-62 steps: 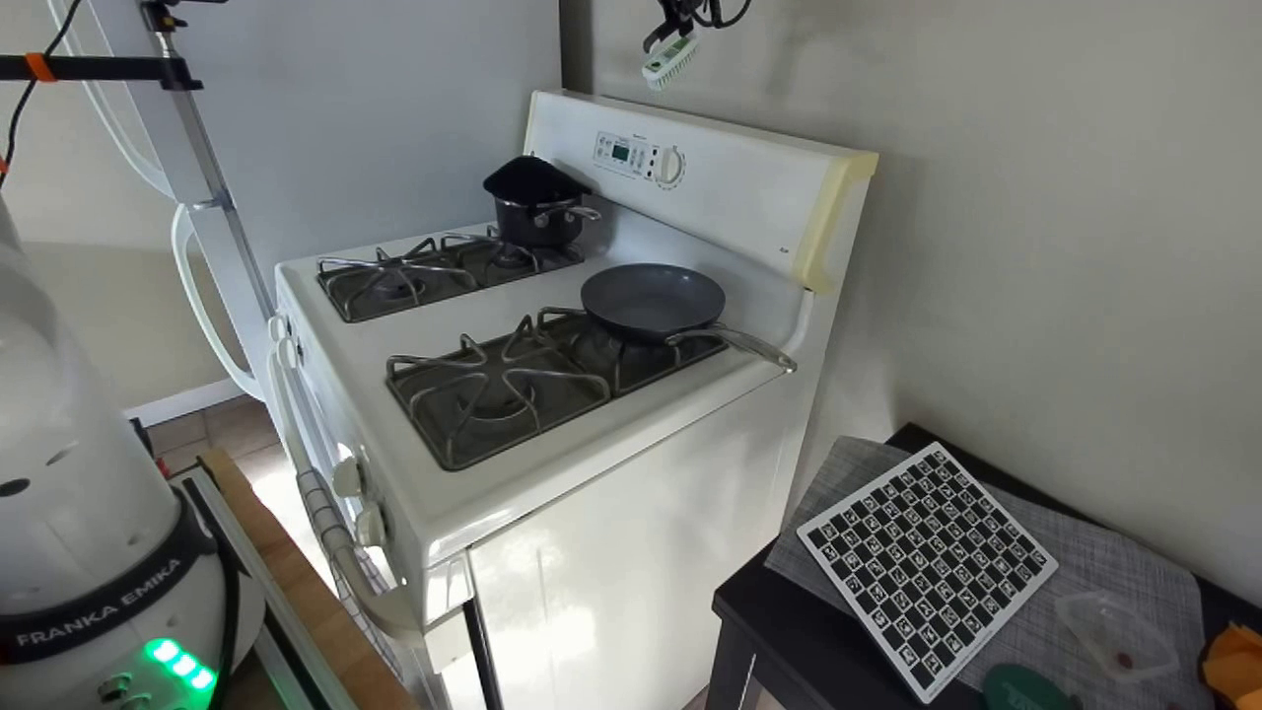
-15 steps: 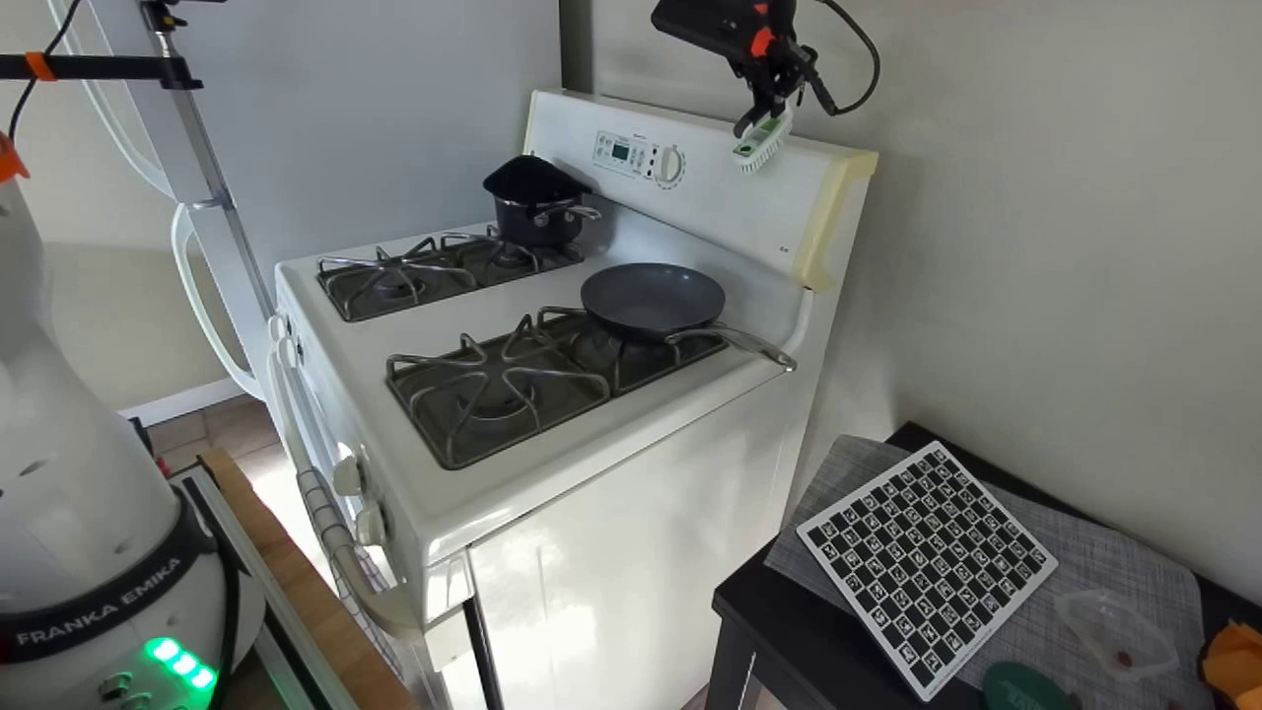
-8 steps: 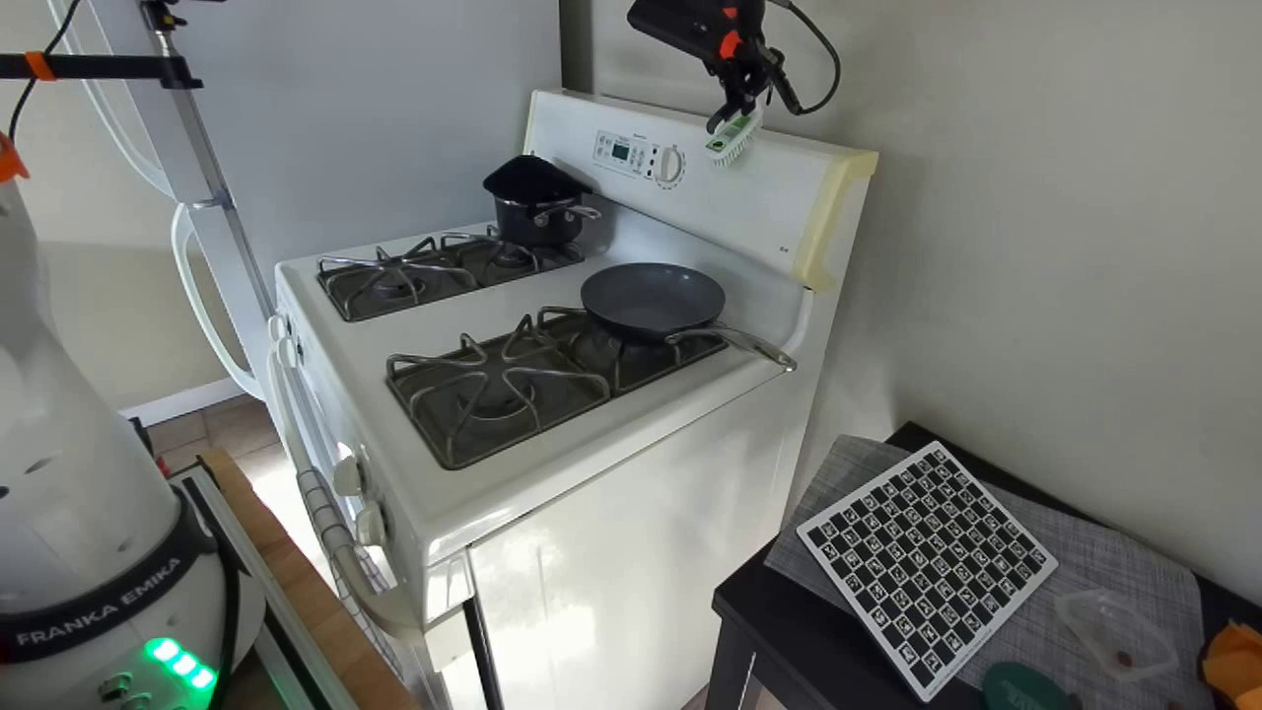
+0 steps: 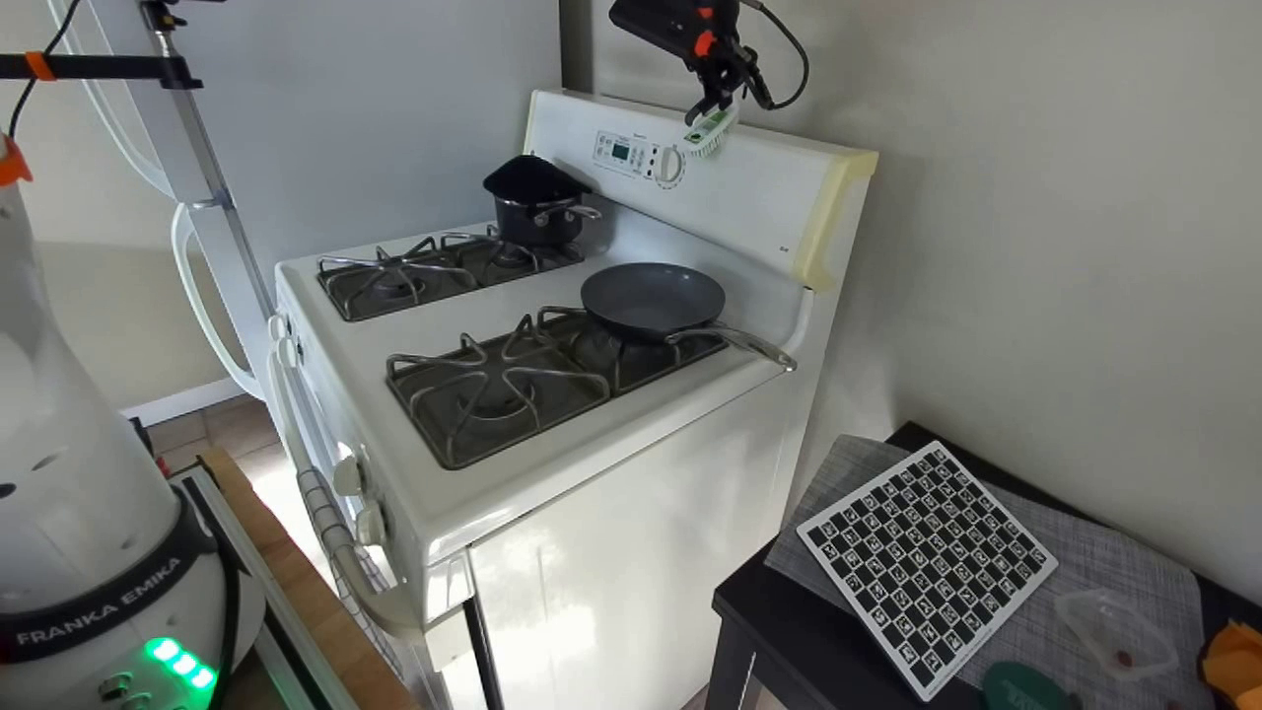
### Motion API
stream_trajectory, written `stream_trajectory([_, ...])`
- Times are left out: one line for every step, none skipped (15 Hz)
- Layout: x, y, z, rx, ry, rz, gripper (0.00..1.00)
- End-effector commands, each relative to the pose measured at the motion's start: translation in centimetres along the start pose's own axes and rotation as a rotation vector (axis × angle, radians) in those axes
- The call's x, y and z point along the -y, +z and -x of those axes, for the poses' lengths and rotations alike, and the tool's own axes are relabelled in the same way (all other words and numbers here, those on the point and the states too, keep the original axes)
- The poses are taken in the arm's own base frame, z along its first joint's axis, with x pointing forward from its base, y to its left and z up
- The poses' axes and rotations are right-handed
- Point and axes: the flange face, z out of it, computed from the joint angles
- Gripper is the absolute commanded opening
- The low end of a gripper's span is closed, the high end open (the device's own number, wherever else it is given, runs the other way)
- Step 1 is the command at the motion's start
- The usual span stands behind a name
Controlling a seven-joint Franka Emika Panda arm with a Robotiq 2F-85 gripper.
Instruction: Brush the top of the stove.
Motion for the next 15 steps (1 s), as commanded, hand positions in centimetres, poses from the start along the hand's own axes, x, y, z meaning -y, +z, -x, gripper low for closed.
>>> stream_trajectory([1.8, 2.8, 0.0, 0.021, 0.004, 0.01, 0.04])
stream_trajectory([2.4, 3.0, 0.1, 0.023, 0.003, 0.009, 0.04])
stream_trajectory([2.9, 3.1, 0.0, 0.022, 0.002, 0.009, 0.04])
stream_trajectory([3.4, 3.4, -0.1, 0.021, 0.002, 0.008, 0.04])
stream_trajectory([4.0, 3.5, -0.1, 0.022, 0.004, 0.01, 0.04])
stream_trajectory([4.5, 3.7, -0.1, 0.022, 0.004, 0.011, 0.04])
stream_trajectory([5.0, 4.0, -0.1, 0.02, 0.007, 0.012, 0.04])
stream_trajectory([5.5, 4.2, -0.1, 0.022, 0.008, 0.011, 0.04])
stream_trajectory([5.9, 4.5, -0.1, 0.021, 0.01, 0.012, 0.04])
stream_trajectory([6.4, 4.7, -0.1, 0.024, 0.01, 0.011, 0.04])
stream_trajectory([6.9, 4.9, -0.1, 0.024, 0.011, 0.007, 0.04])
stream_trajectory([7.4, 5.0, -0.2, 0.022, 0.012, 0.005, 0.04])
stream_trajectory([8.0, 5.2, -0.2, 0.022, 0.014, 0.001, 0.04])
stream_trajectory([8.6, 5.2, -0.2, 0.022, 0.014, -0.007, 0.04])
stream_trajectory([9.2, 5.2, -0.2, 0.023, 0.016, -0.011, 0.04])
